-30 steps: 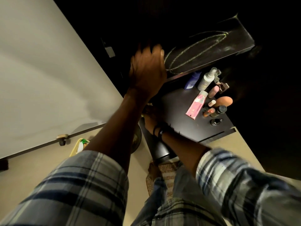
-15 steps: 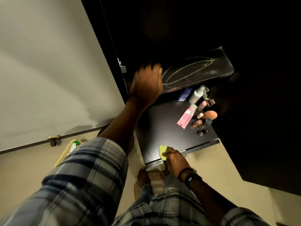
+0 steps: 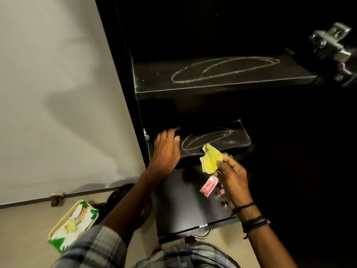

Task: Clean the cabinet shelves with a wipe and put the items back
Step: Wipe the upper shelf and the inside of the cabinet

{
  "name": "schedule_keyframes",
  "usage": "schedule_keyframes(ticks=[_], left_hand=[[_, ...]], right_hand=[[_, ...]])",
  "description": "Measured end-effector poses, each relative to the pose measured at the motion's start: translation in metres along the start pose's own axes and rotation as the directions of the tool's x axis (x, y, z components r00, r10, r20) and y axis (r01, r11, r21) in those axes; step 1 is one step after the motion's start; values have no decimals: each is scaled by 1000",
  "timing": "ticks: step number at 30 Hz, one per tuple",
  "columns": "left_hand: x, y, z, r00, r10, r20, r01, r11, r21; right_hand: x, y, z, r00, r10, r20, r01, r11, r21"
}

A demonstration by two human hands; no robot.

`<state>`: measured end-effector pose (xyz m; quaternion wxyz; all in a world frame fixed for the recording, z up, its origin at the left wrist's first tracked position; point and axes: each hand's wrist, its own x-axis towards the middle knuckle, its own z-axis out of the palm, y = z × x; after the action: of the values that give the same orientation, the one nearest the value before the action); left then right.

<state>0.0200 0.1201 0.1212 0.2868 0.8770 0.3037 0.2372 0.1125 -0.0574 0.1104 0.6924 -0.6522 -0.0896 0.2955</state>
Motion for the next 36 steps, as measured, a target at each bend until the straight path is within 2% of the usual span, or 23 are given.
schedule_keyframes(ticks=[3,6,8,10,13,15,17,18,20,23,24,25,28,30,33,36], left_hand=[[-7,15,-14,998,61,-25,-62,997,-39],[-8,30,-27,990,140,-23,-140,990,10],[-4,37,-37,978,207,3,-206,973,98],[0,44,-49,952,304,24,-302,930,207],[-1,55,-68,860,510,4,-470,790,394],[-4,62,-78,764,640,-80,-518,683,515],[-6,68,-86,681,711,-174,-497,623,603],[-5,70,-88,661,720,-212,-472,619,628],[-1,68,-91,661,705,-256,-404,622,671],[0,62,-88,663,697,-273,-319,593,740],[-1,60,-87,654,692,-306,-283,598,749],[-2,59,-87,647,679,-347,-237,612,754],[0,56,-91,682,614,-398,-124,633,764],[2,51,-93,705,604,-372,-112,613,782],[5,48,-89,684,617,-389,-111,615,781],[8,47,-81,669,615,-418,-94,627,773]], right_hand=[[21,-26,-1,991,-131,5,131,990,-57],[46,-40,-4,954,-297,-36,278,924,-262],[62,-44,-10,887,-461,-37,382,776,-503],[75,-45,-15,817,-576,4,396,556,-731],[84,-37,-10,863,-468,192,369,321,-872],[79,-22,6,865,-397,306,414,221,-883],[69,-6,31,811,-407,421,511,141,-848],[61,-1,48,777,-398,488,573,126,-810],[40,7,79,690,-351,633,703,113,-703],[24,18,100,503,-326,800,840,-35,-542],[26,15,96,500,-327,802,843,-29,-538],[35,11,87,545,-336,768,818,15,-575],[79,-9,30,738,-399,544,616,70,-785],[107,-29,-15,824,-414,386,462,98,-881],[131,-37,-38,876,-391,281,340,89,-936],[122,-28,-12,870,-406,280,349,105,-931]])
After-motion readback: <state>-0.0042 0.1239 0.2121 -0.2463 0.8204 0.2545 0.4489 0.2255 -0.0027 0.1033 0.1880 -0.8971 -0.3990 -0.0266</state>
